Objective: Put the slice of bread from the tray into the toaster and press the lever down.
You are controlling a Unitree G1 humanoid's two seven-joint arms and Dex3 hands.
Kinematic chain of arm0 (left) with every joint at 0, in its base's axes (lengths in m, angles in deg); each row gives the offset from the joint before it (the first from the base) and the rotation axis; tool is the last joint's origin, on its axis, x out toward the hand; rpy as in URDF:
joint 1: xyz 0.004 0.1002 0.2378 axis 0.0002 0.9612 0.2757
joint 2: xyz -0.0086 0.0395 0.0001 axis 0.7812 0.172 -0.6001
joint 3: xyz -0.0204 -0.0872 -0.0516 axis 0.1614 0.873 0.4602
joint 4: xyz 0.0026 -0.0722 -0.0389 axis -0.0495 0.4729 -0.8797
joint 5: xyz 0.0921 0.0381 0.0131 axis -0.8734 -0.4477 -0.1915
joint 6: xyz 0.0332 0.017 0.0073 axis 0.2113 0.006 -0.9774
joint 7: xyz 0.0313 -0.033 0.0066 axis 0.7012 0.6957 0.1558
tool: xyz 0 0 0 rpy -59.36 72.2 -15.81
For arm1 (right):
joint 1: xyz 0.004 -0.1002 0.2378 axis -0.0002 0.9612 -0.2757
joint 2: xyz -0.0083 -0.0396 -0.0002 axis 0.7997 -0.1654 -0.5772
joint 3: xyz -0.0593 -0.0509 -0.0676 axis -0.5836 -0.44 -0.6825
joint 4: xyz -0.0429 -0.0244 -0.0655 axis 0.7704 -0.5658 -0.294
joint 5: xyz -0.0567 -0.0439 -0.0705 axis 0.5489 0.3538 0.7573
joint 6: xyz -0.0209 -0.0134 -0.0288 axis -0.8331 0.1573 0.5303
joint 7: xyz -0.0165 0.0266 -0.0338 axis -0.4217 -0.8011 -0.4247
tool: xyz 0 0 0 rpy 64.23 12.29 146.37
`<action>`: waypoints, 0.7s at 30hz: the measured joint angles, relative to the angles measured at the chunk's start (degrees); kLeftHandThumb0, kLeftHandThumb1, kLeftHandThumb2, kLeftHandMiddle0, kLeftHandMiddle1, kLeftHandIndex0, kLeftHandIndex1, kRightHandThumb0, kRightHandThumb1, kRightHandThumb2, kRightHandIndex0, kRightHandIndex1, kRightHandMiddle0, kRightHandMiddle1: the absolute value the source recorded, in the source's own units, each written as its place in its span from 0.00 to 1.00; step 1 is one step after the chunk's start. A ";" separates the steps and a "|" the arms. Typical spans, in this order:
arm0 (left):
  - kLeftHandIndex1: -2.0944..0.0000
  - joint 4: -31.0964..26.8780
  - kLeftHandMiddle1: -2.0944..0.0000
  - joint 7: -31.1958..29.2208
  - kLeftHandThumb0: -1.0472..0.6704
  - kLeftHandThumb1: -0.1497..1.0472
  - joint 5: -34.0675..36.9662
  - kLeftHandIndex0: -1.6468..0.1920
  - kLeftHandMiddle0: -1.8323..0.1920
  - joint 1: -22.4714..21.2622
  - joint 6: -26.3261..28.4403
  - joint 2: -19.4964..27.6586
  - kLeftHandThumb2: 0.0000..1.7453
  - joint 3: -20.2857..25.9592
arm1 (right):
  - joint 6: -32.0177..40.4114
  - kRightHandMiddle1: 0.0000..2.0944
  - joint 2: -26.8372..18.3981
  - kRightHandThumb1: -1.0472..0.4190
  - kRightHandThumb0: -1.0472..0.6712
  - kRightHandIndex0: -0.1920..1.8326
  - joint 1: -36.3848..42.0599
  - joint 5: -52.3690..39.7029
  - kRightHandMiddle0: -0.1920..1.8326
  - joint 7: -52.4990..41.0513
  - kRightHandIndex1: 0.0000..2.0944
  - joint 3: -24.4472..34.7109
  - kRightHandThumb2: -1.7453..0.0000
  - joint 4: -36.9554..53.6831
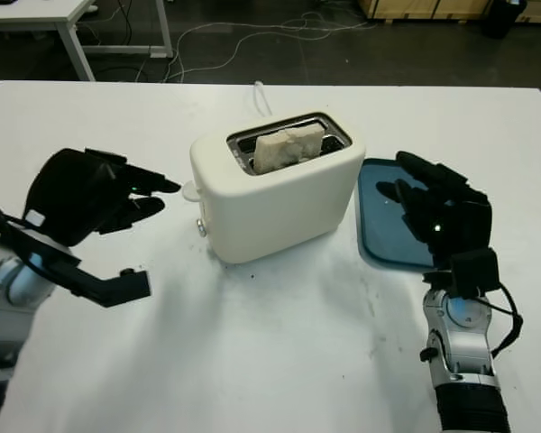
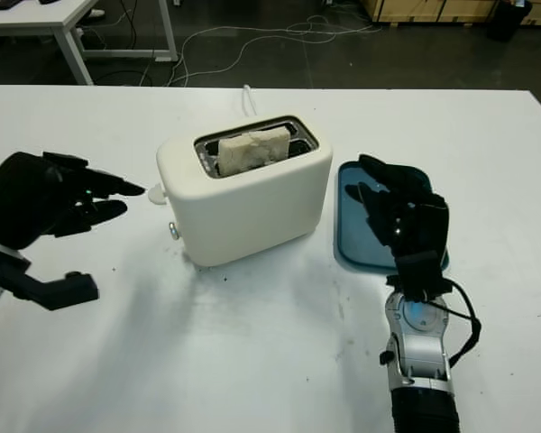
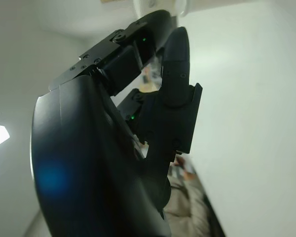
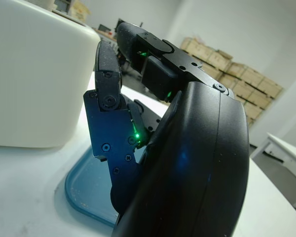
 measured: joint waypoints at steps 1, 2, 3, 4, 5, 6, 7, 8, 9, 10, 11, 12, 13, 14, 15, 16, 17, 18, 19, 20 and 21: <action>1.00 -0.01 0.22 0.00 0.38 0.89 0.00 0.42 0.55 -0.01 0.25 -0.41 0.27 -0.18 | 0.00 0.00 0.00 0.09 0.37 0.68 0.00 0.00 0.58 0.08 0.01 0.00 0.87 0.00; 0.99 0.06 0.22 0.03 0.38 0.89 0.01 0.42 0.55 -0.02 0.29 -0.82 0.27 -0.25 | 0.00 0.00 0.00 0.09 0.37 0.68 0.00 0.00 0.58 0.14 0.01 0.01 0.87 0.00; 1.00 0.13 0.21 0.04 0.38 0.89 0.02 0.42 0.55 -0.08 0.29 -1.13 0.27 -0.38 | 0.00 0.00 0.00 0.09 0.37 0.69 0.00 0.00 0.58 0.15 0.01 0.01 0.87 0.00; 1.00 0.25 0.22 0.05 0.38 0.89 0.05 0.42 0.56 -0.24 0.26 -1.42 0.27 -0.49 | 0.00 0.00 0.00 0.09 0.37 0.69 0.00 -0.01 0.58 0.15 0.01 0.01 0.87 0.00; 1.00 0.44 0.22 0.05 0.39 0.89 0.06 0.42 0.56 -0.49 0.18 -1.50 0.27 -0.57 | 0.00 0.00 0.00 0.09 0.37 0.69 0.01 -0.01 0.58 0.15 0.01 0.00 0.87 -0.01; 1.00 0.69 0.22 0.05 0.39 0.89 0.08 0.43 0.57 -0.89 0.06 -1.51 0.27 -0.59 | 0.00 0.00 -0.01 0.09 0.37 0.69 0.01 -0.01 0.58 0.15 0.01 0.02 0.87 -0.01; 1.00 0.94 0.22 0.04 0.39 0.89 0.08 0.43 0.57 -1.42 -0.06 -1.50 0.27 -0.59 | 0.00 0.00 0.00 0.09 0.37 0.69 0.02 -0.02 0.58 0.15 0.01 0.02 0.87 -0.01; 1.00 1.15 0.23 0.05 0.39 0.89 0.09 0.43 0.57 -1.93 -0.25 -1.45 0.27 -0.59 | 0.00 0.00 0.00 0.09 0.37 0.69 0.02 -0.01 0.58 0.15 0.01 0.02 0.87 0.00; 1.00 1.27 0.22 0.04 0.39 0.89 0.11 0.43 0.57 -2.34 -0.44 -1.35 0.27 -0.59 | 0.00 0.00 0.00 0.09 0.36 0.69 0.03 0.01 0.58 0.18 0.01 0.02 0.87 0.00; 1.00 1.39 0.22 0.04 0.40 0.89 0.11 0.43 0.58 -2.77 -0.54 -1.32 0.27 -0.59 | 0.00 0.00 0.00 0.09 0.36 0.69 0.04 0.02 0.58 0.25 0.01 0.04 0.87 0.00; 1.00 1.56 0.22 0.04 0.40 0.89 0.11 0.43 0.58 -3.29 -0.67 -1.26 0.27 -0.59 | 0.00 0.00 0.00 0.09 0.36 0.69 0.06 0.01 0.58 0.33 0.01 0.04 0.87 0.00; 0.99 1.83 0.23 0.04 0.40 0.89 0.13 0.42 0.58 -3.83 -0.95 -1.18 0.27 -0.59 | 0.00 0.00 0.00 0.09 0.36 0.69 0.07 0.01 0.59 0.40 0.01 0.04 0.88 0.00; 0.99 2.17 0.23 0.04 0.41 0.89 0.14 0.42 0.58 -4.40 -1.28 -1.03 0.27 -0.59 | 0.00 0.00 0.01 0.09 0.36 0.69 0.07 0.01 0.59 0.41 0.01 0.04 0.88 0.00; 0.99 2.46 0.25 0.04 0.41 0.89 0.13 0.41 0.58 -4.77 -1.55 -0.76 0.27 -0.59 | 0.00 0.00 0.02 0.09 0.36 0.69 0.08 0.01 0.59 0.43 0.00 0.04 0.88 0.00; 0.99 2.83 0.27 0.04 0.41 0.89 0.12 0.41 0.57 -5.20 -1.82 -0.48 0.27 -0.59 | 0.00 0.00 0.02 0.09 0.36 0.69 0.09 0.01 0.59 0.46 0.00 0.05 0.88 0.00; 0.99 3.04 0.29 0.04 0.41 0.89 0.11 0.40 0.57 -5.54 -1.96 -0.27 0.27 -0.59 | 0.00 0.00 0.02 0.09 0.35 0.69 0.10 0.00 0.58 0.48 0.00 0.05 0.88 0.00; 0.99 3.22 0.33 -0.01 0.41 0.89 0.09 0.40 0.57 -5.78 -2.07 0.02 0.28 -0.60 | 0.00 0.00 0.02 0.09 0.35 0.69 0.11 0.00 0.59 0.49 0.00 0.06 0.88 0.02; 0.99 3.40 0.36 -0.26 0.41 0.89 0.06 0.40 0.56 -6.01 -2.09 0.39 0.29 -0.60 | 0.00 0.00 0.02 0.09 0.35 0.69 0.12 0.00 0.59 0.50 0.00 0.06 0.88 0.03; 0.98 3.46 0.38 -0.80 0.41 0.89 0.00 0.40 0.56 -6.23 -2.07 0.93 0.30 -0.63 | 0.00 0.00 0.01 0.09 0.35 0.69 0.14 0.00 0.59 0.50 0.00 0.07 0.88 0.05; 0.98 3.47 0.40 -1.20 0.41 0.89 -0.07 0.39 0.55 -6.44 -2.07 1.34 0.30 -0.67 | 0.00 0.00 0.02 0.09 0.35 0.69 0.15 -0.01 0.59 0.50 0.00 0.09 0.88 0.05; 0.98 3.50 0.42 -1.52 0.41 0.89 -0.42 0.38 0.54 -6.67 -2.08 1.95 0.30 -0.80 | 0.00 0.00 0.02 0.09 0.35 0.69 0.15 -0.01 0.59 0.50 0.00 0.09 0.88 0.05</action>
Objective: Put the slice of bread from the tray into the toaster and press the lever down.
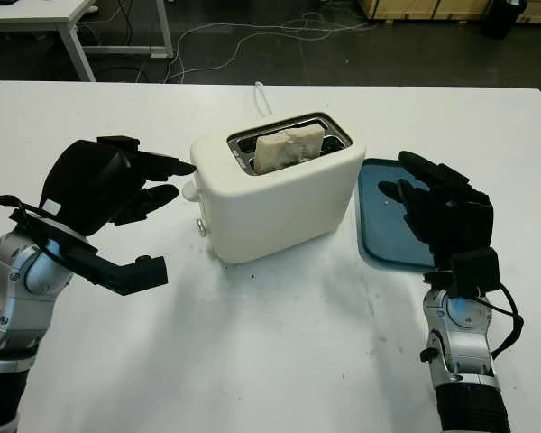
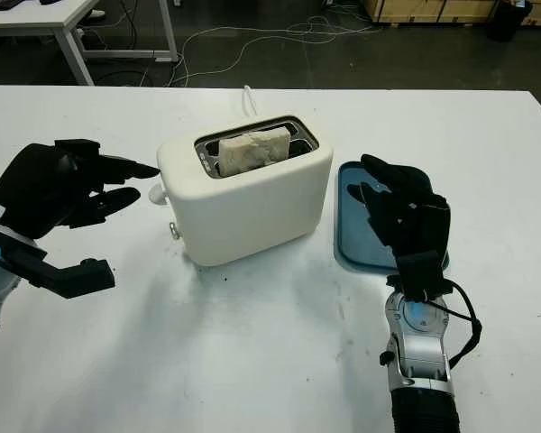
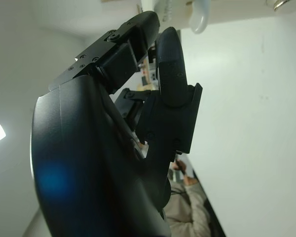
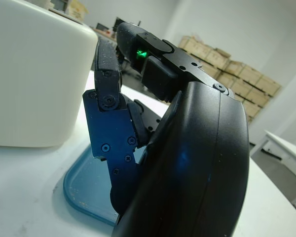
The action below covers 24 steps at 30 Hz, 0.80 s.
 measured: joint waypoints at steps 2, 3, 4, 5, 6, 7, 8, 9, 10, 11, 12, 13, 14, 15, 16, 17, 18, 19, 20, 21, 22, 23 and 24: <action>0.97 0.25 0.43 -0.11 0.41 0.89 -0.90 0.36 0.52 -0.48 -0.11 0.85 0.29 -0.15 | 0.00 0.00 -0.01 0.09 0.35 0.69 0.02 -0.01 0.59 0.00 0.00 0.06 0.88 0.00; 0.97 0.52 0.44 -0.14 0.40 0.89 -1.28 0.36 0.52 -0.85 -0.30 1.31 0.28 -0.28 | 0.00 0.00 -0.01 0.09 0.35 0.69 0.03 -0.02 0.59 0.00 0.00 0.10 0.88 0.00; 0.97 0.67 0.44 -0.16 0.40 0.89 -1.43 0.35 0.51 -1.15 -0.40 1.56 0.28 -0.35 | -0.01 0.00 -0.01 0.09 0.35 0.69 0.03 -0.02 0.59 -0.01 0.00 0.14 0.88 0.00; 0.97 0.70 0.45 -0.16 0.40 0.89 -1.50 0.35 0.51 -1.34 -0.48 1.88 0.27 -0.55 | -0.01 0.00 0.00 0.09 0.35 0.69 0.03 -0.03 0.59 -0.01 0.00 0.17 0.88 0.00; 0.97 0.71 0.45 -0.16 0.40 0.89 -1.57 0.35 0.50 -1.44 -0.58 2.14 0.26 -0.76 | 0.00 0.00 0.00 0.09 0.35 0.69 0.03 -0.03 0.59 0.00 0.00 0.19 0.88 0.00; 0.97 0.72 0.45 -0.16 0.40 0.89 -1.59 0.35 0.50 -1.53 -0.61 2.26 0.26 -0.96 | -0.01 0.00 0.00 0.09 0.35 0.69 0.03 -0.03 0.59 0.00 0.00 0.20 0.88 0.00; 0.97 0.73 0.45 -0.16 0.40 0.89 -1.62 0.34 0.49 -1.59 -0.61 2.27 0.25 -1.14 | 0.00 0.00 0.00 0.09 0.35 0.69 0.04 -0.03 0.59 0.00 0.00 0.21 0.88 0.00; 0.96 0.74 0.45 -0.16 0.40 0.89 -1.66 0.34 0.49 -1.59 -0.62 2.27 0.25 -1.32 | -0.01 0.00 0.00 0.09 0.35 0.69 0.04 -0.03 0.59 0.00 0.00 0.22 0.88 0.00; 0.96 0.82 0.45 -0.16 0.40 0.89 -1.67 0.34 0.50 -1.59 -0.66 2.27 0.25 -1.50 | -0.01 0.00 0.00 0.09 0.35 0.69 0.04 -0.03 0.59 0.00 0.00 0.24 0.88 0.00; 0.96 1.06 0.46 -0.15 0.40 0.89 -1.68 0.34 0.49 -1.59 -0.85 2.27 0.25 -1.70 | 0.00 0.00 0.00 0.09 0.35 0.69 0.04 -0.03 0.59 0.00 0.00 0.26 0.88 0.00; 0.96 1.30 0.46 -0.14 0.40 0.89 -1.71 0.34 0.49 -1.59 -1.06 2.27 0.25 -1.90 | 0.00 0.00 0.00 0.09 0.35 0.69 0.04 -0.07 0.59 0.00 0.00 0.29 0.88 0.00; 0.96 1.60 0.46 -0.07 0.40 0.89 -1.73 0.33 0.49 -1.59 -1.41 2.28 0.25 -2.06 | -0.01 0.00 0.00 0.09 0.36 0.69 0.04 -0.17 0.59 -0.01 0.00 0.31 0.89 0.00; 0.97 2.01 0.45 -0.03 0.40 0.89 -1.73 0.33 0.49 -1.59 -1.84 2.28 0.25 -2.17 | -0.01 0.00 0.00 0.09 0.36 0.69 0.04 -0.24 0.59 -0.02 0.00 0.31 0.89 0.00; 0.97 2.43 0.43 0.03 0.40 0.89 -1.72 0.33 0.49 -1.59 -2.29 2.28 0.25 -2.22 | -0.01 0.00 0.01 0.09 0.35 0.69 0.04 -0.36 0.59 -0.02 0.00 0.32 0.89 0.00; 0.97 2.84 0.41 0.10 0.41 0.89 -1.72 0.34 0.50 -1.60 -2.77 2.28 0.24 -2.26 | -0.01 0.00 0.02 0.09 0.35 0.69 0.04 -0.39 0.59 -0.02 0.00 0.32 0.89 0.00; 0.97 3.34 0.41 0.18 0.41 0.89 -1.70 0.34 0.50 -1.61 -3.34 2.29 0.24 -2.29 | -0.01 0.00 0.04 0.09 0.35 0.69 0.04 -0.39 0.59 -0.01 0.00 0.31 0.89 0.00; 0.97 3.87 0.40 0.30 0.42 0.89 -1.68 0.33 0.50 -1.65 -4.00 2.29 0.23 -2.36 | 0.00 0.00 0.04 0.09 0.35 0.69 0.04 -0.39 0.59 -0.01 0.00 0.31 0.89 0.00; 0.97 4.47 0.40 0.53 0.42 0.89 -1.58 0.33 0.50 -1.74 -4.77 2.29 0.22 -2.46 | -0.01 0.00 0.05 0.09 0.35 0.69 0.05 -0.39 0.59 -0.01 0.00 0.31 0.89 0.00; 0.97 4.92 0.39 0.78 0.42 0.89 -1.38 0.33 0.50 -1.87 -5.53 2.29 0.22 -2.53 | -0.01 0.00 0.08 0.09 0.35 0.69 0.05 -0.41 0.60 -0.02 0.00 0.30 0.89 0.00; 0.97 5.40 0.37 1.15 0.42 0.89 -1.25 0.33 0.50 -2.09 -6.27 2.29 0.21 -2.59 | -0.01 0.00 0.12 0.09 0.35 0.70 0.05 -0.44 0.60 -0.03 0.00 0.31 0.89 -0.01; 0.97 5.78 0.36 1.29 0.42 0.89 -1.24 0.33 0.50 -2.31 -6.77 2.29 0.21 -2.64 | -0.01 0.00 0.18 0.09 0.35 0.70 0.05 -0.46 0.60 -0.03 0.00 0.31 0.89 -0.01; 0.97 6.20 0.35 1.53 0.42 0.89 -1.27 0.33 0.51 -2.62 -7.19 2.29 0.20 -2.81 | -0.01 0.00 0.24 0.09 0.35 0.70 0.05 -0.46 0.60 -0.02 0.00 0.33 0.89 -0.01; 0.97 6.66 0.33 1.88 0.43 0.89 -1.32 0.33 0.51 -2.96 -7.59 2.29 0.19 -3.06 | -0.01 0.00 0.28 0.09 0.35 0.70 0.06 -0.46 0.60 -0.02 0.00 0.35 0.89 -0.03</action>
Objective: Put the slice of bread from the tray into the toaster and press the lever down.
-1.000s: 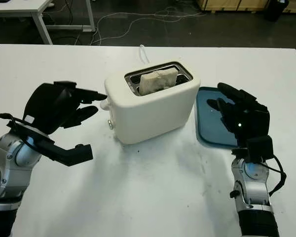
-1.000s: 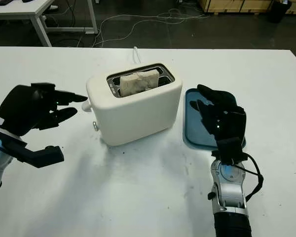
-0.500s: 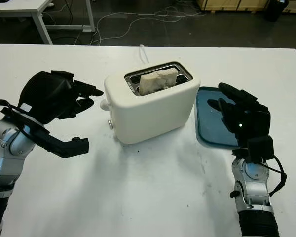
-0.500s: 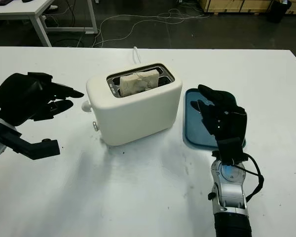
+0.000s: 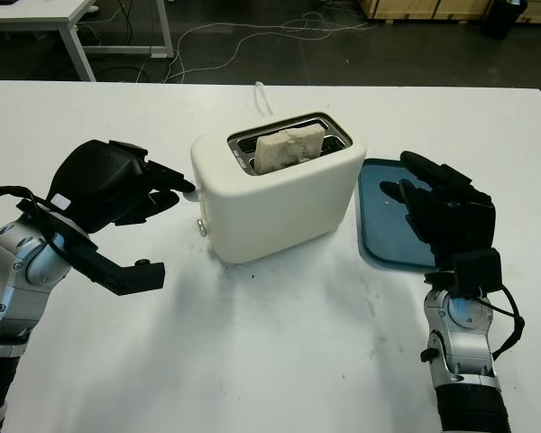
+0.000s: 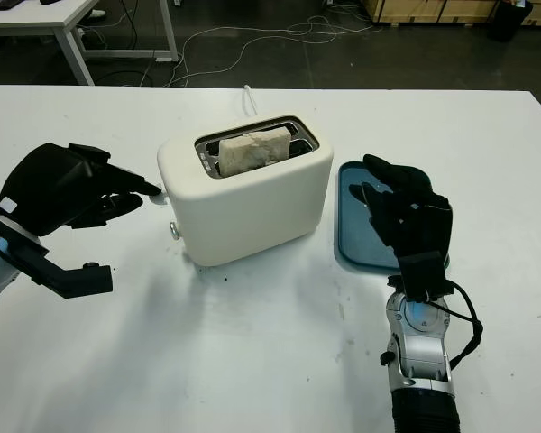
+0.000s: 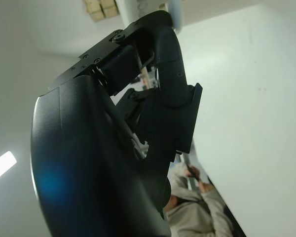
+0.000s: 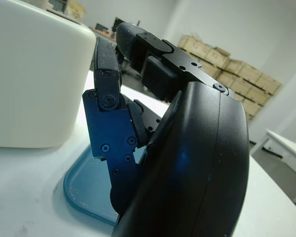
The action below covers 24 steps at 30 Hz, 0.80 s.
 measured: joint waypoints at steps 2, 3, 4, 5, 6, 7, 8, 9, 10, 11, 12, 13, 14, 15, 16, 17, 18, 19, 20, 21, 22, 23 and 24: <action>0.97 0.49 0.33 0.22 0.43 0.89 -0.19 0.33 0.52 -0.62 -0.24 0.01 0.19 -0.39 | -0.01 0.00 0.09 0.09 0.35 0.69 0.01 -0.01 0.60 0.00 0.00 0.11 0.89 -0.02; 0.97 0.74 0.34 0.22 0.44 0.89 -0.27 0.33 0.51 -0.83 -0.23 0.02 0.18 -0.48 | 0.00 0.00 0.11 0.09 0.35 0.70 0.00 -0.04 0.60 0.00 0.00 0.19 0.89 -0.02; 0.97 0.91 0.35 0.21 0.44 0.89 -0.39 0.33 0.51 -0.96 -0.20 0.09 0.18 -0.62 | 0.00 0.00 0.13 0.09 0.35 0.70 0.01 -0.06 0.60 0.00 0.00 0.29 0.89 -0.02; 0.97 1.15 0.35 0.20 0.44 0.89 -0.45 0.32 0.50 -1.08 -0.16 0.12 0.17 -0.75 | -0.01 0.00 0.15 0.09 0.36 0.70 0.01 -0.07 0.60 0.00 0.00 0.39 0.89 -0.02; 0.98 1.31 0.36 0.19 0.44 0.89 -0.48 0.32 0.50 -1.23 -0.11 0.14 0.17 -0.81 | -0.01 0.00 0.17 0.09 0.36 0.70 0.01 -0.08 0.60 0.00 0.00 0.50 0.89 -0.02; 0.97 1.43 0.36 0.19 0.44 0.89 -0.50 0.32 0.49 -1.37 -0.11 0.16 0.17 -0.86 | -0.01 0.00 0.20 0.09 0.36 0.70 0.01 -0.08 0.60 0.00 0.00 0.58 0.89 -0.02; 0.97 1.51 0.36 0.19 0.44 0.89 -0.50 0.32 0.49 -1.44 -0.12 0.18 0.16 -0.88 | -0.01 0.00 0.22 0.09 0.36 0.70 0.01 -0.08 0.60 0.00 0.00 0.64 0.89 -0.02; 0.97 1.55 0.36 0.19 0.44 0.89 -0.50 0.32 0.49 -1.49 -0.14 0.18 0.16 -0.92 | -0.01 0.00 0.24 0.09 0.36 0.70 0.01 -0.08 0.60 0.00 0.00 0.69 0.90 -0.03; 0.97 1.59 0.36 0.20 0.44 0.89 -0.50 0.32 0.49 -1.53 -0.18 0.18 0.16 -0.94 | -0.02 0.00 0.27 0.09 0.36 0.70 0.01 -0.08 0.60 0.01 0.00 0.70 0.90 -0.02; 0.98 1.67 0.36 0.21 0.44 0.89 -0.50 0.32 0.49 -1.59 -0.21 0.18 0.16 -0.97 | -0.01 0.00 0.34 0.09 0.36 0.70 0.01 -0.08 0.60 0.01 0.00 0.71 0.90 -0.02; 0.98 1.77 0.36 0.23 0.44 0.89 -0.50 0.32 0.49 -1.64 -0.24 0.18 0.16 -0.98 | -0.01 0.00 0.43 0.09 0.36 0.70 0.01 -0.09 0.60 0.01 0.00 0.71 0.90 -0.02; 0.98 1.86 0.36 0.24 0.44 0.89 -0.51 0.32 0.49 -1.66 -0.25 0.18 0.17 -0.99 | -0.02 0.00 0.55 0.09 0.36 0.70 0.01 -0.09 0.60 0.00 0.00 0.71 0.90 -0.02; 0.98 1.91 0.36 0.27 0.44 0.89 -0.51 0.32 0.49 -1.66 -0.26 0.18 0.17 -1.00 | -0.02 0.00 0.65 0.09 0.36 0.70 0.01 -0.08 0.60 0.00 0.00 0.71 0.90 -0.02; 0.98 1.94 0.36 0.29 0.44 0.89 -0.52 0.32 0.49 -1.67 -0.26 0.18 0.17 -1.04 | -0.02 0.00 0.69 0.09 0.36 0.70 0.01 -0.08 0.60 0.00 0.00 0.71 0.90 -0.02; 0.98 1.95 0.36 0.30 0.44 0.89 -0.52 0.32 0.49 -1.67 -0.26 0.18 0.17 -1.10 | -0.02 0.00 0.69 0.09 0.36 0.70 0.01 -0.09 0.60 -0.01 0.00 0.73 0.90 -0.02; 0.98 1.95 0.36 0.29 0.44 0.89 -0.51 0.32 0.49 -1.68 -0.26 0.18 0.17 -1.15 | -0.02 0.00 0.69 0.09 0.36 0.70 0.01 -0.08 0.60 -0.01 0.00 0.75 0.90 -0.02; 0.98 1.96 0.36 0.29 0.44 0.89 -0.50 0.32 0.49 -1.68 -0.25 0.18 0.17 -1.17 | -0.02 0.00 0.69 0.09 0.36 0.70 0.01 -0.08 0.60 -0.01 0.00 0.76 0.90 -0.02; 0.98 1.97 0.36 0.29 0.44 0.89 -0.50 0.32 0.49 -1.68 -0.25 0.18 0.17 -1.19 | -0.03 0.00 0.69 0.09 0.36 0.70 0.01 -0.08 0.60 -0.01 0.00 0.78 0.90 -0.02; 0.98 1.98 0.36 0.29 0.44 0.89 -0.50 0.32 0.48 -1.68 -0.26 0.18 0.18 -1.19 | -0.03 0.00 0.69 0.09 0.36 0.70 0.00 -0.08 0.60 -0.01 0.00 0.80 0.90 -0.02; 0.98 2.01 0.36 0.31 0.44 0.89 -0.50 0.32 0.48 -1.68 -0.29 0.18 0.18 -1.19 | -0.03 0.00 0.69 0.09 0.36 0.70 0.01 -0.08 0.60 -0.01 0.00 0.81 0.90 -0.02; 0.98 2.02 0.37 0.31 0.44 0.89 -0.50 0.32 0.49 -1.68 -0.33 0.18 0.18 -1.20 | -0.03 0.00 0.69 0.09 0.36 0.70 0.01 -0.08 0.60 -0.01 0.00 0.82 0.90 -0.02; 0.98 2.02 0.37 0.31 0.44 0.89 -0.50 0.32 0.49 -1.68 -0.36 0.18 0.19 -1.19 | -0.03 0.00 0.71 0.09 0.36 0.70 0.01 -0.08 0.60 -0.01 0.00 0.82 0.90 -0.02; 0.98 2.02 0.37 0.31 0.43 0.89 -0.50 0.32 0.49 -1.68 -0.38 0.18 0.19 -1.19 | -0.03 0.00 0.72 0.09 0.36 0.70 0.01 -0.08 0.60 -0.01 0.00 0.82 0.90 -0.02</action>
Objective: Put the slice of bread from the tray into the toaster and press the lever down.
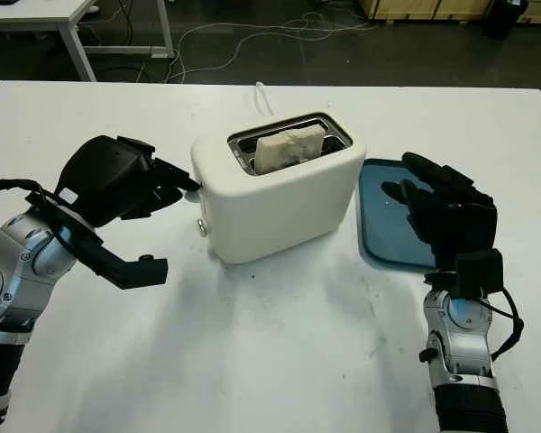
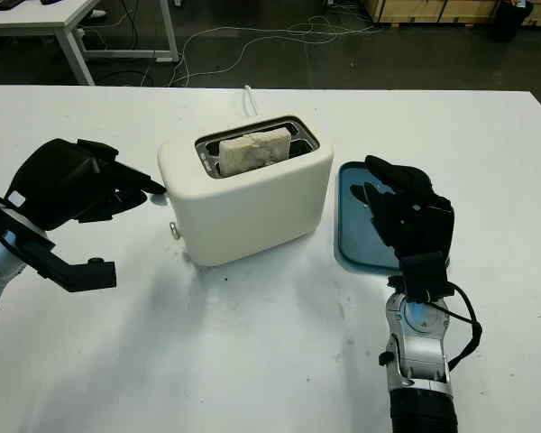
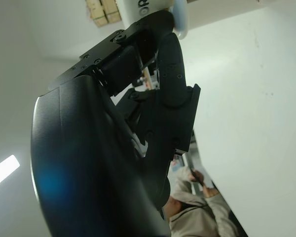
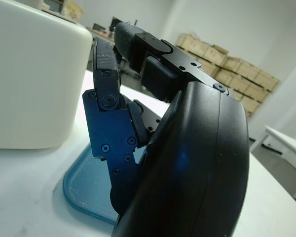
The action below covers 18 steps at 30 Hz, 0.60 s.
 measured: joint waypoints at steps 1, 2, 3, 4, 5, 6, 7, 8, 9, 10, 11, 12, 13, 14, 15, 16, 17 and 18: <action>0.98 0.00 0.37 -0.01 0.43 0.89 0.00 0.32 0.49 0.00 0.00 0.00 0.19 0.00 | 0.00 0.00 0.00 0.09 0.36 0.70 0.00 0.00 0.60 0.00 0.00 0.00 0.90 0.00; 0.98 -0.01 0.37 -0.02 0.43 0.89 0.00 0.32 0.49 0.00 0.00 0.00 0.20 -0.01 | 0.00 0.00 0.01 0.09 0.36 0.70 0.00 0.00 0.60 0.00 0.00 0.01 0.90 0.00; 0.98 -0.02 0.37 -0.03 0.43 0.89 0.00 0.32 0.49 0.00 0.00 0.00 0.20 -0.01 | 0.00 0.00 0.01 0.09 0.35 0.70 0.00 0.00 0.60 0.00 0.00 0.01 0.90 0.00; 0.98 -0.05 0.38 -0.05 0.43 0.89 0.01 0.32 0.49 0.00 0.01 0.00 0.20 -0.02 | 0.00 0.00 0.01 0.09 0.35 0.70 0.00 0.00 0.60 0.00 0.00 0.02 0.90 0.00; 0.98 -0.08 0.37 -0.05 0.43 0.89 0.01 0.31 0.49 0.02 0.00 0.00 0.20 -0.03 | 0.00 0.00 0.01 0.09 0.35 0.70 0.00 0.00 0.60 0.00 0.00 0.04 0.90 0.00; 0.98 -0.13 0.38 -0.07 0.43 0.89 0.03 0.31 0.49 0.06 0.00 0.00 0.19 -0.04 | 0.00 0.00 0.01 0.09 0.35 0.70 0.00 0.00 0.60 0.00 0.00 0.07 0.90 0.00; 0.98 -0.20 0.38 -0.07 0.43 0.89 0.03 0.31 0.49 0.16 0.00 0.00 0.19 -0.08 | 0.00 0.00 0.01 0.09 0.35 0.70 0.00 0.00 0.60 0.01 0.00 0.10 0.90 0.00; 0.98 -0.29 0.38 -0.07 0.44 0.89 0.04 0.31 0.49 0.39 0.01 -0.01 0.18 -0.12 | 0.00 0.00 0.01 0.09 0.35 0.70 0.00 0.03 0.60 0.02 0.00 0.11 0.90 0.00; 0.98 -0.33 0.41 0.11 0.44 0.89 0.04 0.31 0.49 0.76 0.01 -0.04 0.17 -0.22 | 0.00 0.00 0.01 0.09 0.35 0.70 0.00 0.09 0.60 0.08 0.00 0.11 0.90 0.00; 0.98 -0.21 0.43 0.85 0.45 0.89 -0.05 0.31 0.48 1.31 -0.01 -0.26 0.17 -0.46 | 0.00 0.00 0.01 0.09 0.35 0.70 0.02 0.18 0.60 0.23 0.00 0.11 0.90 0.01; 0.98 0.26 0.43 2.26 0.45 0.89 -0.39 0.31 0.47 1.84 -0.13 -0.77 0.17 -0.98 | 0.00 0.00 0.01 0.09 0.35 0.70 0.04 0.22 0.60 0.43 0.00 0.12 0.90 0.02; 0.97 1.57 0.39 4.71 0.46 0.89 -1.24 0.31 0.48 2.50 -0.52 -1.74 0.16 -1.88 | 0.00 0.00 0.02 0.09 0.35 0.69 0.08 0.24 0.60 0.57 0.00 0.13 0.90 0.02; 0.97 4.11 0.37 8.39 0.46 0.89 -2.19 0.30 0.49 3.26 -1.08 -3.13 0.16 -2.97 | 0.00 0.00 0.03 0.09 0.35 0.69 0.20 0.24 0.60 0.61 0.00 0.16 0.90 0.04; 0.97 6.86 0.35 11.75 0.46 0.89 -3.08 0.30 0.49 3.84 -1.72 -4.45 0.15 -4.25 | 0.00 0.00 0.02 0.09 0.35 0.69 0.36 0.22 0.60 0.62 0.00 0.24 0.90 0.04; 0.97 9.84 0.36 14.69 0.46 0.89 -4.35 0.31 0.51 4.46 -1.90 -5.59 0.16 -5.89 | 0.00 0.00 0.03 0.09 0.35 0.69 0.44 0.22 0.60 0.63 0.00 0.24 0.90 0.04; 0.97 12.79 0.41 18.42 0.46 0.89 -4.48 0.32 0.52 4.94 -2.21 -6.90 0.18 -7.07 | 0.00 0.00 0.00 0.09 0.34 0.70 0.74 0.17 0.60 0.64 0.00 0.51 0.90 0.08; 0.97 14.73 0.44 20.63 0.46 0.89 -4.56 0.32 0.52 4.95 -2.65 -7.41 0.18 -8.12 | 0.00 0.00 0.00 0.09 0.34 0.70 0.87 0.14 0.60 0.69 0.00 0.78 0.91 0.08; 0.97 16.80 0.46 22.86 0.47 0.89 -4.58 0.32 0.51 4.74 -3.19 -7.71 0.16 -9.22 | 0.00 0.00 0.00 0.09 0.34 0.70 0.86 0.16 0.60 0.68 0.00 0.81 0.91 0.10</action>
